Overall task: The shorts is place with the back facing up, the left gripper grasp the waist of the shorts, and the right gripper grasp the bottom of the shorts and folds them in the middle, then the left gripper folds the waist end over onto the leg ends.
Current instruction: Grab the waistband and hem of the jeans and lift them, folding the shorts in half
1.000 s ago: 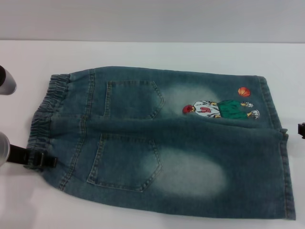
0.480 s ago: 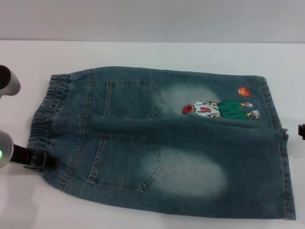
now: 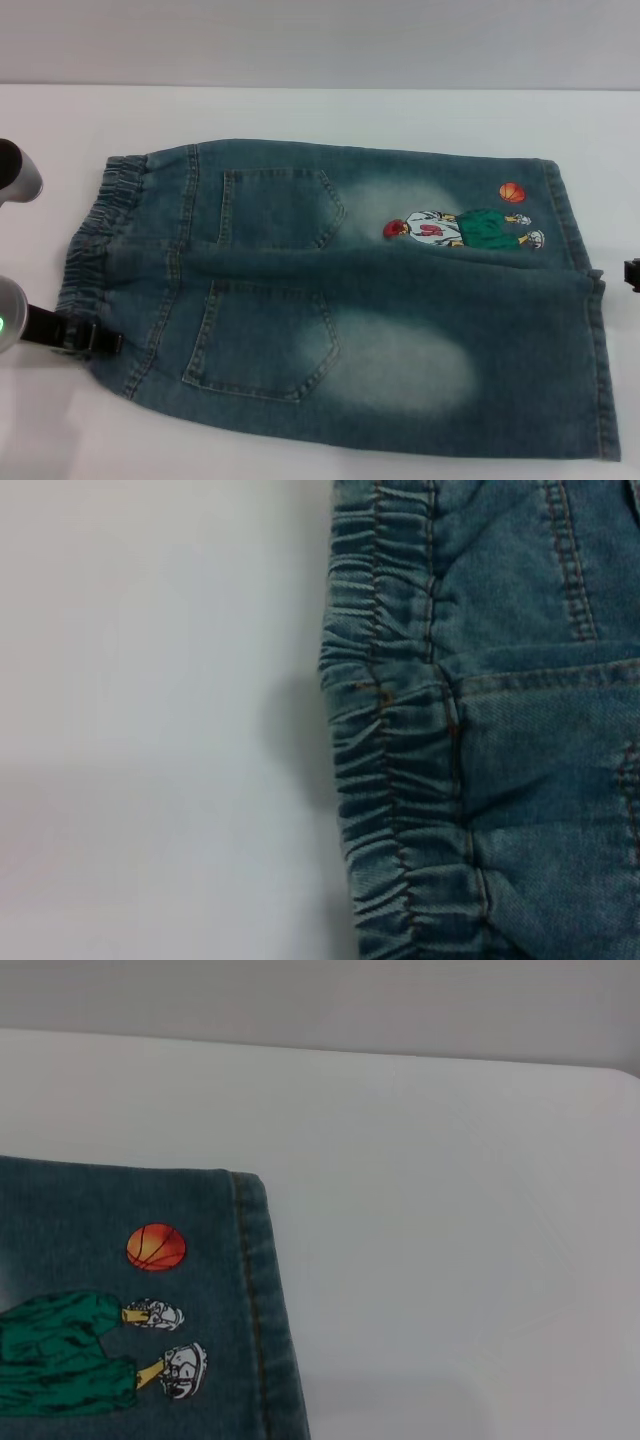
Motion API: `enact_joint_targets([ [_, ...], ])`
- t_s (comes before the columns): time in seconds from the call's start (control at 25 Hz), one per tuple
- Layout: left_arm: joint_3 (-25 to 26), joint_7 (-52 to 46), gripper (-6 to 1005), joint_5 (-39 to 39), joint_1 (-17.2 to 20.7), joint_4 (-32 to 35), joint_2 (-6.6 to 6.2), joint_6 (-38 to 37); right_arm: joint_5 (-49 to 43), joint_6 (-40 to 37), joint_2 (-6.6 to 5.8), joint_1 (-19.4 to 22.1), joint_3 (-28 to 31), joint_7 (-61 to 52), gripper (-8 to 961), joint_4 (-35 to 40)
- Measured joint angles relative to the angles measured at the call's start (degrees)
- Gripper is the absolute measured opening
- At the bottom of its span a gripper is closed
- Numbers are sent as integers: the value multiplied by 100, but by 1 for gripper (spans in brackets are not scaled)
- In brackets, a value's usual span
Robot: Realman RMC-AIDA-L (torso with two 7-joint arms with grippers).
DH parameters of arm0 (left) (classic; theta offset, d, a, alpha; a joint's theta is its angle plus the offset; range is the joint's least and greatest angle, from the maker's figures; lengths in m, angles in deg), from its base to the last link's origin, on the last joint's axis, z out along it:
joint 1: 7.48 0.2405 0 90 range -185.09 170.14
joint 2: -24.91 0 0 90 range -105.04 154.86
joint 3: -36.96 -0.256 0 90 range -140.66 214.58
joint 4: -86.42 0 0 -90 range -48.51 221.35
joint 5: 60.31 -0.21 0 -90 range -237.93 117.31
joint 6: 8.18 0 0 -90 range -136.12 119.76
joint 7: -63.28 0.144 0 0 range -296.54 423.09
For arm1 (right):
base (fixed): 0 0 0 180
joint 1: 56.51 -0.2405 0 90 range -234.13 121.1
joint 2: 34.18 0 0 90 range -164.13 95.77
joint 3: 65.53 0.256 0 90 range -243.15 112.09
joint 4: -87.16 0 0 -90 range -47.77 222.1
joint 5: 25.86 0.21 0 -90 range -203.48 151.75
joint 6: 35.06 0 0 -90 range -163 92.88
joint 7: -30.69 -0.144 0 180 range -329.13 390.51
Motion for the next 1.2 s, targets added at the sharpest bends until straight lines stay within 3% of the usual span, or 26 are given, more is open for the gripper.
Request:
enact_joint_targets([
  [0.92, 0, -75, 830, 7, -78, 64, 7, 80, -6, -7, 0, -29, 33, 65, 541, -9],
  [1.2, -1, -50, 696, 2, -81, 97, 1, 78, -6, -22, 0, -36, 38, 93, 541, -4],
])
